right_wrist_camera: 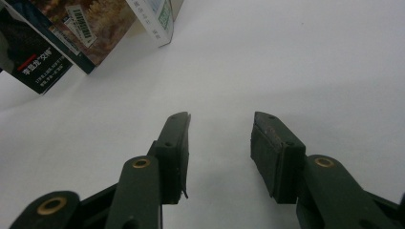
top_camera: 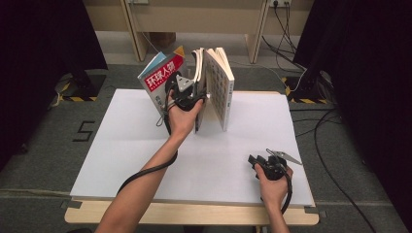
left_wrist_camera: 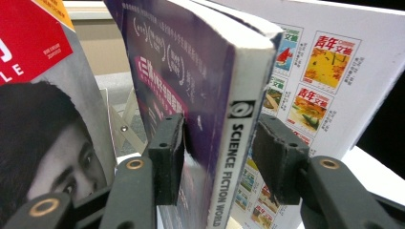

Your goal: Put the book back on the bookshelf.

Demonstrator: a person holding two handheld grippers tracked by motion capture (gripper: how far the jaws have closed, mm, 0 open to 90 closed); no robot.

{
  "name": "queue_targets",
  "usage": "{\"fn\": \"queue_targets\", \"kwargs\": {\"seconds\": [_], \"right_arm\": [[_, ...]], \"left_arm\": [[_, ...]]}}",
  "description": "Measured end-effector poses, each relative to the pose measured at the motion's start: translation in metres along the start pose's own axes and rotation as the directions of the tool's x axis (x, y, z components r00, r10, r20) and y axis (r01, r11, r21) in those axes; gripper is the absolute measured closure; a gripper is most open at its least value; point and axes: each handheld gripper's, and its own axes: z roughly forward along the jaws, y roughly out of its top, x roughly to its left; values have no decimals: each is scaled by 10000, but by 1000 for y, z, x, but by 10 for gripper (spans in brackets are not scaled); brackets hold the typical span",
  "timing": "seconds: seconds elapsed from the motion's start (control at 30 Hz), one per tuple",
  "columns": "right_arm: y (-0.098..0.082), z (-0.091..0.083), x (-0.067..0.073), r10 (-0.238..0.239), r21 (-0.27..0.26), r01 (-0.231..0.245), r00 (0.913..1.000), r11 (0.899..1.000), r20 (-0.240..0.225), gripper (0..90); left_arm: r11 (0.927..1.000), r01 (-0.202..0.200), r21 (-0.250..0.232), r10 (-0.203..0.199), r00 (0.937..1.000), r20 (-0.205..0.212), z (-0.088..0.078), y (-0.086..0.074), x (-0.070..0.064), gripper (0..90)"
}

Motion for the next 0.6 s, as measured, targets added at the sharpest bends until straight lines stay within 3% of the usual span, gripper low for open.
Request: {"fn": "queue_targets", "kwargs": {"seconds": [0.3, 0.6], "right_arm": [[0, 0, 1, 10, -11, -10, 10000, 10000, -34, 580], [0, 0, 2, 16, 11, -16, 10000, 10000, -57, 579]], "left_arm": [[9999, 13, -132, -14, 10000, -27, -8, -2, 3, 484], [9999, 21, -171, -23, 10000, -95, -9, -3, 7, 495]]}}
